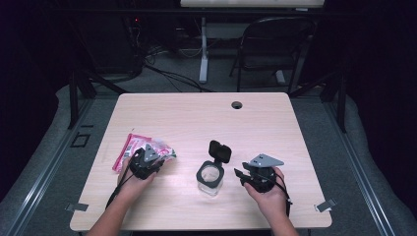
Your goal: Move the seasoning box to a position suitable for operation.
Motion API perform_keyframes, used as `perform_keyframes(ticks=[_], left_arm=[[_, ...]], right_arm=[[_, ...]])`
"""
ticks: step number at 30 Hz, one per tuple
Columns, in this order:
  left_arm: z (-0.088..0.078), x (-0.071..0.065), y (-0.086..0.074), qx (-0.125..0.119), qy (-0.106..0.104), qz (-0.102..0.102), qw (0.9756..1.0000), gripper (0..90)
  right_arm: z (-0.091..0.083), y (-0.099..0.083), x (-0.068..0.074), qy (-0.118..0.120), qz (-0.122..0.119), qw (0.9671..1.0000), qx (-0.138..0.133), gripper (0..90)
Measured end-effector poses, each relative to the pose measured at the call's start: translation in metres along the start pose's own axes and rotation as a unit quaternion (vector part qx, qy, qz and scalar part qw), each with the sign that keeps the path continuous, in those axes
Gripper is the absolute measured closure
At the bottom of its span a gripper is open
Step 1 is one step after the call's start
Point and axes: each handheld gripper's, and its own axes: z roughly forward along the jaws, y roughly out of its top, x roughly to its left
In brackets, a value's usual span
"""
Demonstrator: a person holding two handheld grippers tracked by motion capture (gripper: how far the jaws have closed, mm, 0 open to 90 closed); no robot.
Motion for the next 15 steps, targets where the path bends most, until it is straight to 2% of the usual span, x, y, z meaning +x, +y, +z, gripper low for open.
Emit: perform_keyframes(ticks=[6, 10, 15], left_arm=[[-0.0021, 0.0037, 0.005, 0.011, 0.004, 0.002, 0.9999, 80.7], [-0.0023, 0.0043, 0.0067, 0.015, -0.002, 0.003, 0.9999, 83.7], [-0.0058, 0.008, 0.008, 0.022, -0.013, -0.015, 0.9996, 88.1]], right_arm=[[0.0, 0.0, 0.0, 0.001, 0.0, 1.0, 0.0, 59.6], [-0.0003, 0.0001, -0.0001, 0.002, -0.001, 1.0, 0.002, 59.6], [-0.0006, 0.0001, -0.0003, 0.003, 0.0, 1.0, 0.002, 59.6]])
